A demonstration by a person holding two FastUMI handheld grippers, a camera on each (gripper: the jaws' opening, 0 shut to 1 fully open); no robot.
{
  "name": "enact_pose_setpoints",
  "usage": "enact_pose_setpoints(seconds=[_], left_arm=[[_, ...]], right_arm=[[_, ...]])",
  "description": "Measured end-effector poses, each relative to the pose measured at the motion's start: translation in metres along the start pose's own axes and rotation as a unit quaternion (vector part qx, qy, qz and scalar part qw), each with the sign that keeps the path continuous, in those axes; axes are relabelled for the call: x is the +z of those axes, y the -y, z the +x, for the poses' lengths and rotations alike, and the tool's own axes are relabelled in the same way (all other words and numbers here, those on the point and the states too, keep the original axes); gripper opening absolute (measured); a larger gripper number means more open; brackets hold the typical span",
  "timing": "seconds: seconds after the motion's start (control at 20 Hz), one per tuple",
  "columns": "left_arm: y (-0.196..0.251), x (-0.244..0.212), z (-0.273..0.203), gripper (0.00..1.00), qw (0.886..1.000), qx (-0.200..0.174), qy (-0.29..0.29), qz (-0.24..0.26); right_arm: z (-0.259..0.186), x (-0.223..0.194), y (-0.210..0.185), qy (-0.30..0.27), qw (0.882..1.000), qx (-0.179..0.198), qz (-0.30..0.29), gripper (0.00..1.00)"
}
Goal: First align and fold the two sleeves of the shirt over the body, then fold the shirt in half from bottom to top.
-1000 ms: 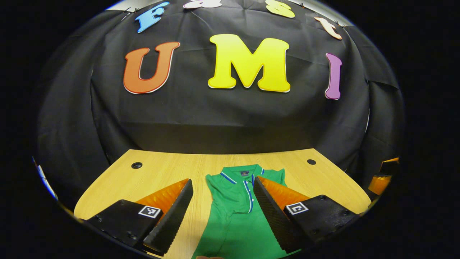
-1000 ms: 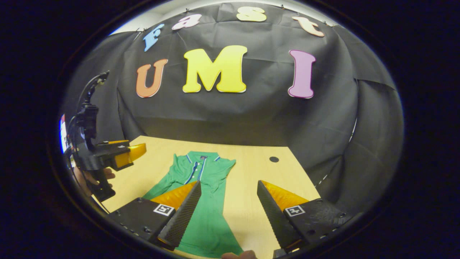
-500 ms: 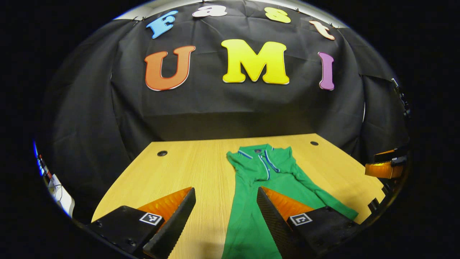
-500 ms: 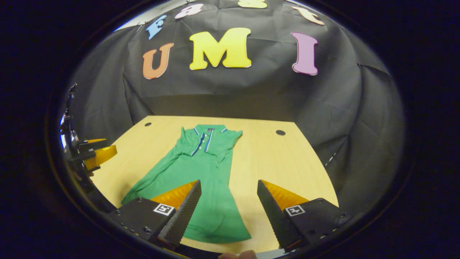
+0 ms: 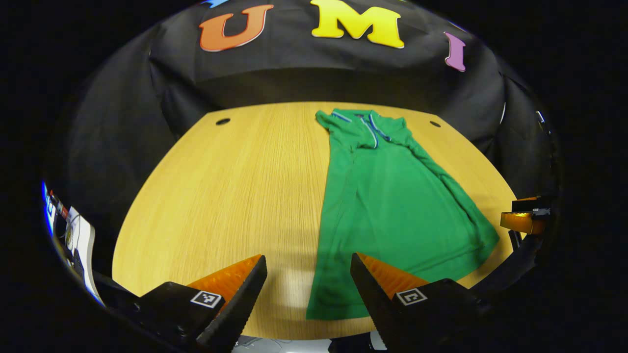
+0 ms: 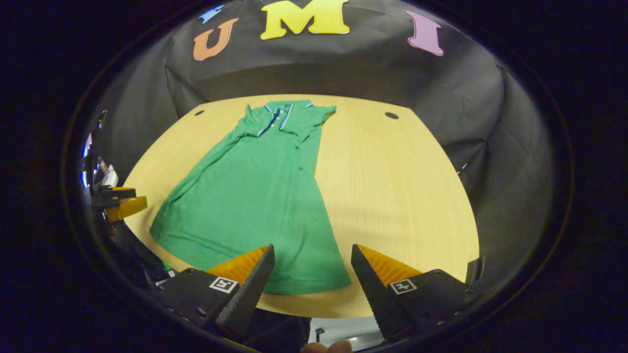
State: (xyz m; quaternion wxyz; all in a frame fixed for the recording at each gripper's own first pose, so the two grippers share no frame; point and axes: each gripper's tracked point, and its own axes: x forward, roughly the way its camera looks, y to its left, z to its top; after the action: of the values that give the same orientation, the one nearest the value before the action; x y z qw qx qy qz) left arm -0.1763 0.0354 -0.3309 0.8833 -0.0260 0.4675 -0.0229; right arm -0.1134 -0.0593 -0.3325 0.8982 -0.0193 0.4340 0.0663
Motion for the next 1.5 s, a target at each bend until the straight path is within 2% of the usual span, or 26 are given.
enact_pose_setpoints(seconds=[0.2, 0.4, 0.6, 0.75, 0.85, 0.9, 0.95, 1.0, 1.05, 1.1, 1.15, 1.2, 1.4, 1.5], left_arm=[[0.013, -0.014, -0.005, 1.00, 0.999, -0.020, -0.051, -0.006], [0.014, -0.012, -0.008, 1.00, 0.996, -0.023, -0.086, -0.022], [0.016, -0.016, -0.007, 1.00, 0.995, -0.022, -0.101, -0.010], [0.015, -0.018, -0.006, 1.00, 0.994, -0.015, -0.113, 0.008], [0.014, -0.018, -0.003, 1.00, 0.993, -0.011, -0.119, 0.018], [0.015, -0.018, -0.005, 0.90, 0.993, -0.012, -0.118, 0.013], [0.016, -0.019, -0.006, 0.76, 0.993, -0.013, -0.118, 0.008], [0.018, -0.019, -0.006, 0.52, 0.993, -0.017, -0.119, 0.008], [0.021, -0.019, -0.006, 0.40, 0.992, -0.024, -0.121, 0.007], [0.022, -0.019, -0.007, 0.28, 0.992, -0.027, -0.120, 0.003], [0.023, -0.018, -0.006, 0.19, 0.993, -0.027, -0.117, 0.001], [0.024, -0.018, -0.005, 0.13, 0.993, -0.030, -0.113, 0.001], [0.036, -0.015, -0.015, 0.09, 0.991, -0.070, -0.114, -0.007], [0.042, -0.002, -0.024, 0.08, 0.991, -0.093, -0.095, -0.010]], right_arm=[[0.022, -0.022, 0.003, -0.035, 0.999, 0.000, -0.009, 0.96], [0.040, -0.038, 0.002, -0.065, 0.998, -0.001, -0.008, 0.96], [0.046, -0.047, 0.003, -0.074, 0.997, 0.002, -0.003, 0.96], [0.047, -0.047, 0.001, -0.075, 0.997, 0.010, 0.000, 0.87], [0.046, -0.049, -0.003, -0.076, 0.997, 0.017, -0.008, 0.65], [0.045, -0.051, -0.005, -0.077, 0.997, 0.021, -0.009, 0.57], [0.044, -0.051, -0.008, -0.078, 0.997, 0.025, -0.010, 0.35], [0.045, -0.052, -0.010, -0.078, 0.997, 0.026, -0.013, 0.28], [0.043, -0.053, -0.012, -0.081, 0.996, 0.029, -0.018, 0.11], [0.044, -0.052, -0.014, -0.078, 0.996, 0.031, -0.020, 0.11], [0.042, -0.054, -0.015, -0.082, 0.996, 0.033, -0.023, 0.01], [0.040, -0.055, -0.016, -0.083, 0.996, 0.036, -0.024, 0.00], [0.020, -0.040, -0.014, -0.061, 0.997, 0.047, -0.013, 0.01], [0.005, -0.028, -0.011, -0.046, 0.997, 0.057, -0.003, 0.00]])
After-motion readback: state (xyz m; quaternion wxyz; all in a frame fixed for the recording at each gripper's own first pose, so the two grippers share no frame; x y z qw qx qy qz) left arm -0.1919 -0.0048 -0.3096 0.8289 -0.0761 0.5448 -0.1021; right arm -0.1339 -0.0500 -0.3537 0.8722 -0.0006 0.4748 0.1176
